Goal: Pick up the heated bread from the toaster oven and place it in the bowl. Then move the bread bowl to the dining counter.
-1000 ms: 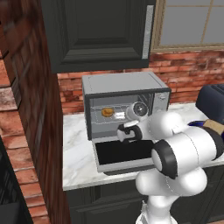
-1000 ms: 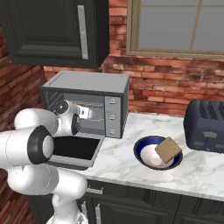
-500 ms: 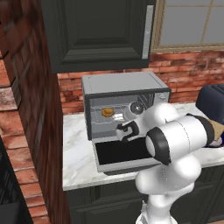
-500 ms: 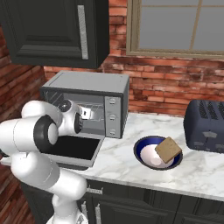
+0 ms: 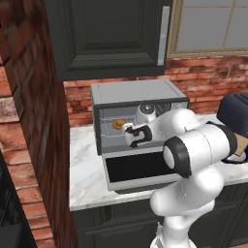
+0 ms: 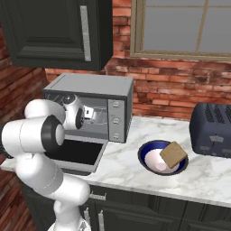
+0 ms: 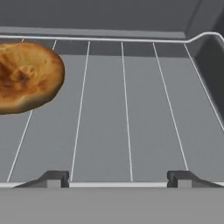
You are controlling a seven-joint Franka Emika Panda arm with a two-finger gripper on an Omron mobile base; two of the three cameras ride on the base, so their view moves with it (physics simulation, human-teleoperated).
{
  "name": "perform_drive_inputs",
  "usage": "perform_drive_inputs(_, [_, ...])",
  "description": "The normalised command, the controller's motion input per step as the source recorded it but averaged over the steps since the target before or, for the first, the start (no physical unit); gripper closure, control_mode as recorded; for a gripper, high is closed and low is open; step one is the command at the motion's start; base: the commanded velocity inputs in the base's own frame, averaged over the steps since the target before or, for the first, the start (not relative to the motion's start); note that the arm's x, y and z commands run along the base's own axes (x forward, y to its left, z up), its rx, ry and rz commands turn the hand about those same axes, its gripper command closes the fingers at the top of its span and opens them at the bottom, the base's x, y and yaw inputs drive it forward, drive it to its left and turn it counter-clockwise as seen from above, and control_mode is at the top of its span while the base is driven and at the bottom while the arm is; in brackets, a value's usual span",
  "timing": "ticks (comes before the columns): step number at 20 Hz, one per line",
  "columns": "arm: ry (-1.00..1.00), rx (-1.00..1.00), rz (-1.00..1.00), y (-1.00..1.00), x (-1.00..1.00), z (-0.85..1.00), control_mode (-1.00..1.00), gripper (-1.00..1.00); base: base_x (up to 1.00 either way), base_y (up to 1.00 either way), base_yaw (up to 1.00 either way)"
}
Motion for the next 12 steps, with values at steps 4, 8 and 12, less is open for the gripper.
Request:
perform_drive_inputs(4, [0.3, 0.0, 0.0, 0.0, -0.18, -0.33, -1.0, -1.0, 0.0, 0.0, 0.0])
perform_drive_inputs(8, [0.28, 0.0, -0.02, 0.0, -0.68, -0.41, -1.0, -1.0, 0.0, 0.0, 0.0])
perform_drive_inputs(12, [0.2, 0.0, -0.03, 0.0, -1.0, -0.5, -1.0, -1.0, 0.0, 0.0, 0.0])
